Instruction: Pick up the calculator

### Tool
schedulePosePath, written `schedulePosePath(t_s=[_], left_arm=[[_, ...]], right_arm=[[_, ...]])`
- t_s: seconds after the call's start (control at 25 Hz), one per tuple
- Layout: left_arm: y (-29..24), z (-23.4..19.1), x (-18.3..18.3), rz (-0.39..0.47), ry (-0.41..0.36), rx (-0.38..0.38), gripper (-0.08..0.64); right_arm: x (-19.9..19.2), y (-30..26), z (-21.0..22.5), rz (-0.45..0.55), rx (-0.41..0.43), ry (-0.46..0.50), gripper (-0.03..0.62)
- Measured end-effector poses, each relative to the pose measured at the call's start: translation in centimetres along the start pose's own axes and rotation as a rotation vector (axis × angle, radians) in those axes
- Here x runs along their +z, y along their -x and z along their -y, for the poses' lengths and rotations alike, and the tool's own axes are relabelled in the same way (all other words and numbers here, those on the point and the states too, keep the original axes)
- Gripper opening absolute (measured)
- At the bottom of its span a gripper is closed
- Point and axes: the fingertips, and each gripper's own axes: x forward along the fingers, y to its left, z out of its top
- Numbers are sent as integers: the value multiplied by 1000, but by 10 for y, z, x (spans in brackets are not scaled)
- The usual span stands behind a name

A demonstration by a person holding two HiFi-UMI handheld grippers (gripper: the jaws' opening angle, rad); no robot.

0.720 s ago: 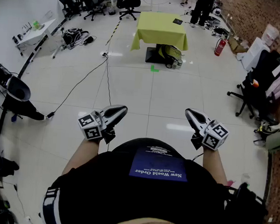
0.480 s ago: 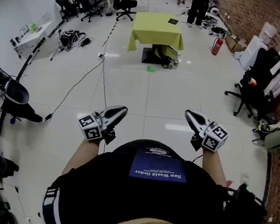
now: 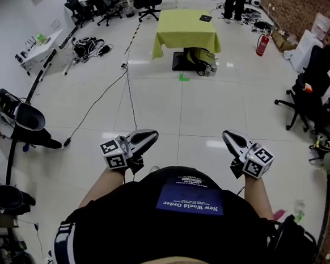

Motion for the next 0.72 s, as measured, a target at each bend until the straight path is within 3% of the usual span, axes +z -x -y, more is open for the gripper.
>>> schedulePosePath(t_s=[0.24,0.52,0.72], left_arm=[[23,-76,22,21,19,-35,6],[60,-179,89,0,-14,-96,6],[83,-242,117,-4,2,-102,6]], right_arm=[[5,-76,6,-11,-24,33,-15],[50,-190,10,41,-75,62,-15],[55,-265,13,32,-70,40,-15]])
